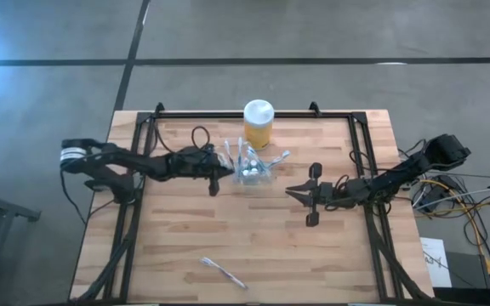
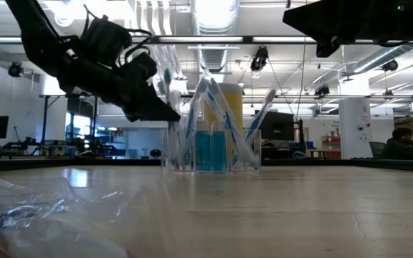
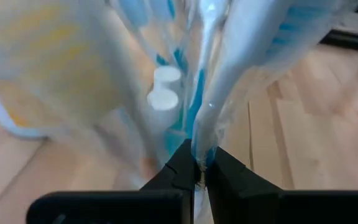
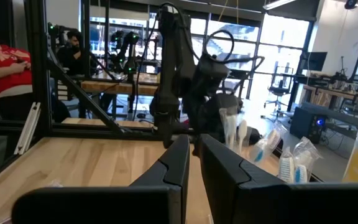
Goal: Pick & Place toothbrushing station
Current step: Put the blue toothbrush into the transparent organizer, then put the purple toothbrush into the transparent organizer
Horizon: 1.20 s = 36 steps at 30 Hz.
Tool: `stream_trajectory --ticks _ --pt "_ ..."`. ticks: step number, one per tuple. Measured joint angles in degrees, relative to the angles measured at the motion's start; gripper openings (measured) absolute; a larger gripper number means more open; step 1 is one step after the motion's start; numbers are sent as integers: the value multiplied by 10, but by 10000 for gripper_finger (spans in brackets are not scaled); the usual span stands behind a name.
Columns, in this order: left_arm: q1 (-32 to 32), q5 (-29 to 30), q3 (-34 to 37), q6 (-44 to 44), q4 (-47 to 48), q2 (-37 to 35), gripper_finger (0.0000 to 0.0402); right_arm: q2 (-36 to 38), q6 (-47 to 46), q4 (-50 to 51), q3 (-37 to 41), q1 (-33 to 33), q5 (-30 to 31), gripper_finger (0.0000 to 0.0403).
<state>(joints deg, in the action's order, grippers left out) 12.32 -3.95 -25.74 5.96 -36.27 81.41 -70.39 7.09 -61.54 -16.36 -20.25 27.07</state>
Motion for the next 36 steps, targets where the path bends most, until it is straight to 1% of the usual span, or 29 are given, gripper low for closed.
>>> stream_trajectory --ticks 5,10,12,14,17,21,26,29,33,36 --pt "0 0 -1 0 -11 25 20 0 0 0 0 0 0 36" --pt "1 2 -4 17 -3 22 23 0 0 0 0 0 0 36" --pt "1 2 -3 23 4 12 40 0 0 0 0 0 0 36" --pt "0 1 -2 21 12 -3 67 0 0 0 0 0 0 36" --pt "0 -3 -2 18 20 -28 103 0 0 0 0 0 0 36" --pt "0 -28 -2 4 48 -64 142 0 0 1 0 0 0 36" --pt "0 -26 -6 -4 102 -117 182 0 -4 1 0 0 0 36" --pt "0 -26 -11 -8 125 -159 201 0 -9 1 0 0 -1 36" --pt "0 -26 -26 -3 210 -220 215 0 -9 1 0 0 -1 36" --pt "0 -25 -33 1 249 -265 220 0 -9 2 0 0 -1 36"
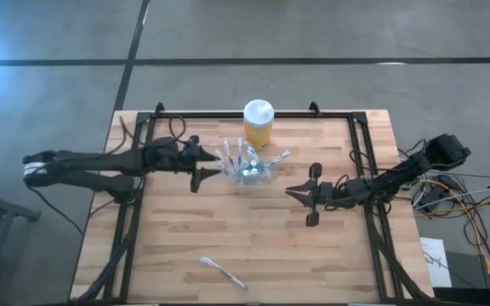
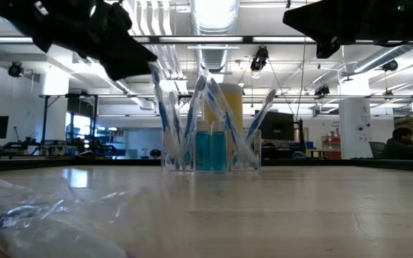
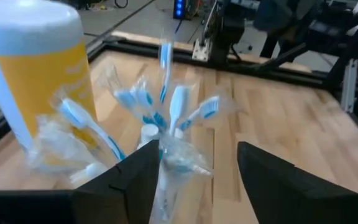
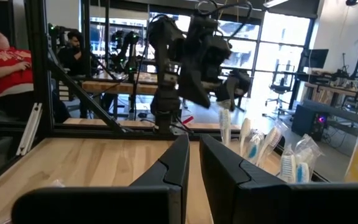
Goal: Pick & Place toothbrushing station
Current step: Put the purple toothbrush into the transparent organizer
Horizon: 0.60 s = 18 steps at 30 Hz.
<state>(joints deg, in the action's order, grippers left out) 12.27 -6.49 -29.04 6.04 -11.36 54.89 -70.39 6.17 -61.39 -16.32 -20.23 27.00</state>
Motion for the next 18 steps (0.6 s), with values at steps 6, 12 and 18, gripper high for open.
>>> stream_trajectory --ticks 6,12,18 --pt "-1 -4 1 0 71 -96 220 0 -2 3 0 0 0 36" --pt "-2 -49 29 -15 154 -210 189 0 -2 15 0 0 -1 36" --pt "-2 -49 92 -35 211 -315 57 0 -26 19 0 0 -11 36"
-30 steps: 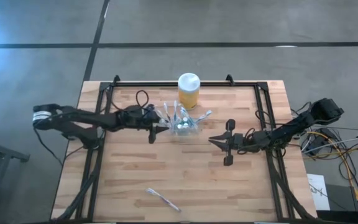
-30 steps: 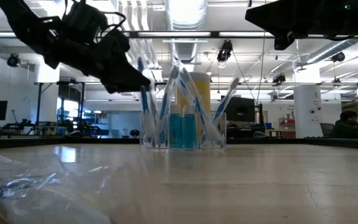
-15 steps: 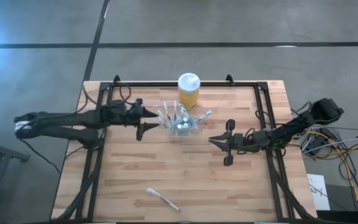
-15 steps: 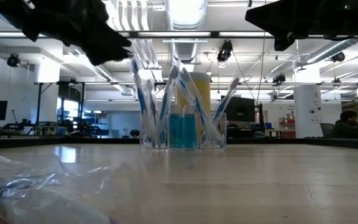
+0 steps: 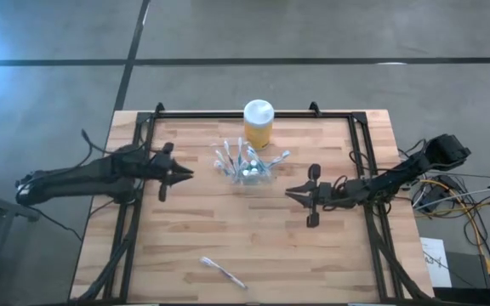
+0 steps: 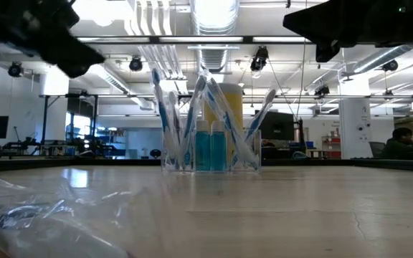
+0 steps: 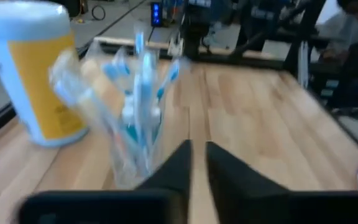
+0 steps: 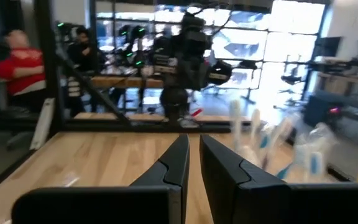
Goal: Pick & Place toothbrushing station
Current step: Put the purple toothbrush into the transparent organizer
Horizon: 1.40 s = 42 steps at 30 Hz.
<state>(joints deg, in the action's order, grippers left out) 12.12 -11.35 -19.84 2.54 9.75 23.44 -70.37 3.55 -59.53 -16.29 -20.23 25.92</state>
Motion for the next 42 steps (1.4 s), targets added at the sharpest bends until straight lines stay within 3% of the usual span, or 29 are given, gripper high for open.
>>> stream_trajectory --ticks 3,9,13,18,26,30,36,42 --pt "0 15 30 2 22 -32 11 0 -4 12 0 0 -36 36" --pt "-1 3 129 71 -142 -89 4 -6 -45 41 -5 0 -105 36" --pt "-1 2 163 71 -153 -114 4 -30 -99 68 -4 -3 -130 36" --pt "-1 -1 164 47 -106 -138 4 -89 -128 62 -36 -2 -128 36" --pt "-1 8 129 47 -31 -189 6 -248 -170 94 -206 -3 -120 36" --pt "-1 8 129 79 -21 -199 14 -312 -274 228 -320 -6 -125 35" --pt "-1 7 130 124 -9 -198 10 -406 -395 570 -533 -21 -130 24" --pt "-1 7 132 138 -2 -197 10 -491 -439 820 -750 -28 -216 28"
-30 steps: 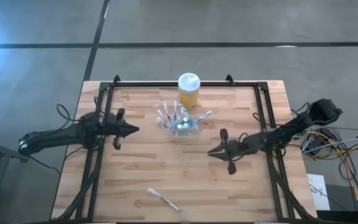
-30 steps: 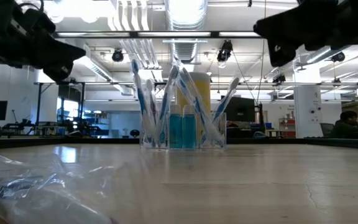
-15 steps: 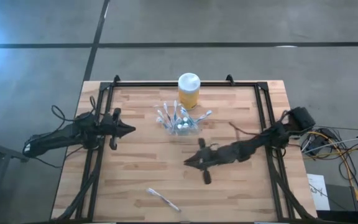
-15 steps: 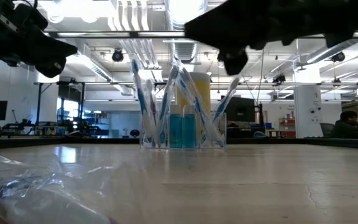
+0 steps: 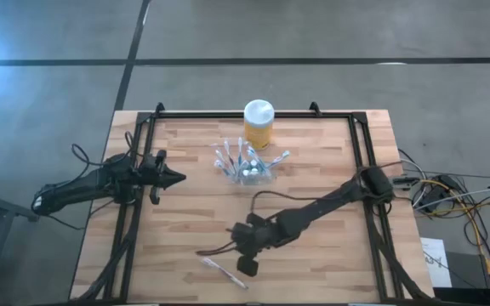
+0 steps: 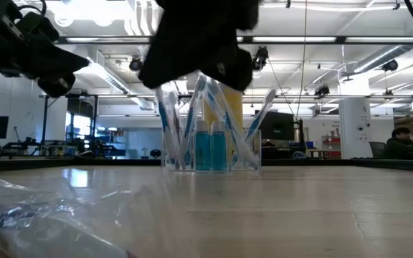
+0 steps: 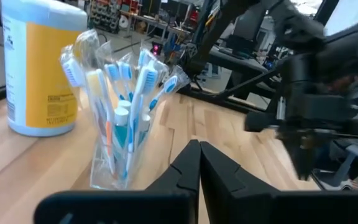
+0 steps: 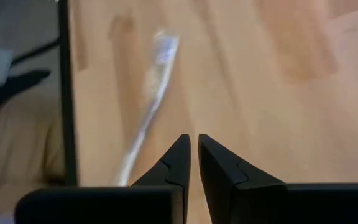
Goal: Pick & Place toothbrushing station
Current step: Put the purple toothbrush into the transparent organizer
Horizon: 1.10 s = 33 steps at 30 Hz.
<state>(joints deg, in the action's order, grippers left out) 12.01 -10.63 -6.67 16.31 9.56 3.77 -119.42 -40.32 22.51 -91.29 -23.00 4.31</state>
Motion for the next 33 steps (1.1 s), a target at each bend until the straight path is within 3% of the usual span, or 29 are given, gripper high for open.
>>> stream_trajectory --ticks 7,17,25,33 --pt "0 0 2 4 0 1 15 -91 -16 126 -197 -1 -22 60" --pt "0 -3 3 14 2 1 9 -253 -83 252 -435 1 -50 168" --pt "0 -22 3 18 12 2 13 -261 -141 209 -385 1 -74 223" --pt "0 -23 3 18 30 2 7 -260 -136 149 -347 -5 -81 237"
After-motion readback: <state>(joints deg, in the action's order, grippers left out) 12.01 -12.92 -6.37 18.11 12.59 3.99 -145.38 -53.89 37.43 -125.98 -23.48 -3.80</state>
